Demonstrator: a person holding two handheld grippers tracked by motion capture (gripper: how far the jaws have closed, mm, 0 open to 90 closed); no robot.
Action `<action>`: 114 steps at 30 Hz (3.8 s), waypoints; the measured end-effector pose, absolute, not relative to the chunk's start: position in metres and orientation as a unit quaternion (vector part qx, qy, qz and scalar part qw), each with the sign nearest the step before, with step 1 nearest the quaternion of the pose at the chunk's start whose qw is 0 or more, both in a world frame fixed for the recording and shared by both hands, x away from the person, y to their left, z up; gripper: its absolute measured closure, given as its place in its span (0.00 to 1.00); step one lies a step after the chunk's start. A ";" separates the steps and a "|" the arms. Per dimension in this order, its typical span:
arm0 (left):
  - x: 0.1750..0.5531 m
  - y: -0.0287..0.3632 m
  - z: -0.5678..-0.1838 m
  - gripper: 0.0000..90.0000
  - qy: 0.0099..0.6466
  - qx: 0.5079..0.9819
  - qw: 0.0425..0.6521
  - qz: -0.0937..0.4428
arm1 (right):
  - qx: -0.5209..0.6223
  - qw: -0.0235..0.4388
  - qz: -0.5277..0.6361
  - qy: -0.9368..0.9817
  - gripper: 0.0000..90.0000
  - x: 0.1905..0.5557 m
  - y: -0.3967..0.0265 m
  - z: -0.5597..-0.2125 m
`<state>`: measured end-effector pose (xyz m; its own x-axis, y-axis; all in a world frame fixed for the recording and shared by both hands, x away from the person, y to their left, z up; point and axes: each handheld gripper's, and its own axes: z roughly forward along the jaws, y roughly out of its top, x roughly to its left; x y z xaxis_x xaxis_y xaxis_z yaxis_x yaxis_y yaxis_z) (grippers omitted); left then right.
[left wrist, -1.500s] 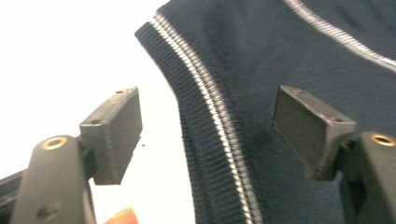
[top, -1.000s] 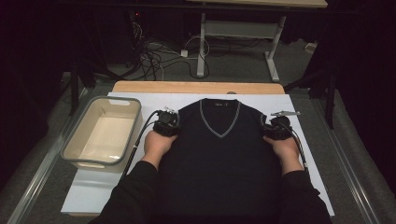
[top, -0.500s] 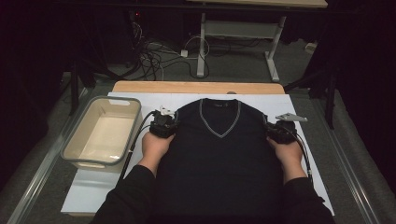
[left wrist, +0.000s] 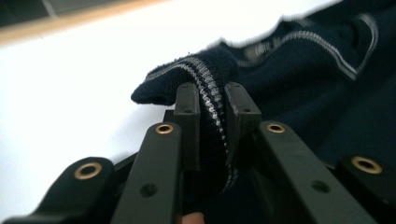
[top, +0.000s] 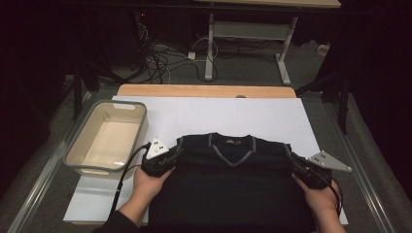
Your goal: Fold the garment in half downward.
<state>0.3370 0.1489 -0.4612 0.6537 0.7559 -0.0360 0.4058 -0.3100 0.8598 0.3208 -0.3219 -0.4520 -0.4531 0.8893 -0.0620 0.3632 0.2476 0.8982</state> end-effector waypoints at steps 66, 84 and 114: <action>0.344 0.144 -0.452 0.81 0.406 0.790 0.436 0.142 | 0.464 0.277 0.435 0.721 0.58 0.295 -0.325 -0.471; 0.280 0.155 -0.478 0.81 0.357 0.785 0.492 0.125 | 0.462 0.293 0.444 0.709 0.56 0.294 -0.323 -0.453; 0.281 0.156 -0.484 0.81 0.354 0.784 0.498 0.110 | 0.514 0.226 0.347 0.752 0.84 0.364 -0.301 -0.472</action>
